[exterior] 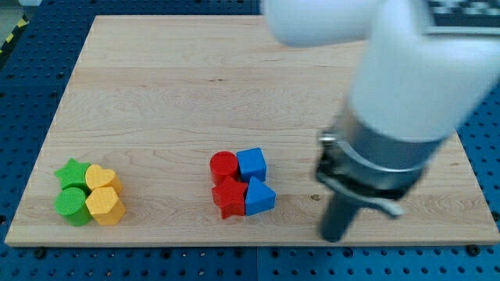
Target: Push the cube to the top right of the red circle
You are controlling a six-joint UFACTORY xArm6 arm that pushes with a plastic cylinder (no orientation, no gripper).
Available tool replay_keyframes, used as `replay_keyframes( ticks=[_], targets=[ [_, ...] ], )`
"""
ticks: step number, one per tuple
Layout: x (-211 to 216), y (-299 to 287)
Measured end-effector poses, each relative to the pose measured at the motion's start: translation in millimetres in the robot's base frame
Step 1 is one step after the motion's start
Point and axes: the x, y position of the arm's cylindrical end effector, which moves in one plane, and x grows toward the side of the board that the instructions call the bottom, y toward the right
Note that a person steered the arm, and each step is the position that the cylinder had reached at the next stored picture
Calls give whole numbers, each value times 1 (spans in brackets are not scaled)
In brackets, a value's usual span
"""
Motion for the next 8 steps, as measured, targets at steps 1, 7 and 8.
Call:
replay_keyframes(
  ticks=[1,7,8],
  targets=[
    [0,-55],
    [-18,-83],
    [-31,-79]
  ],
)
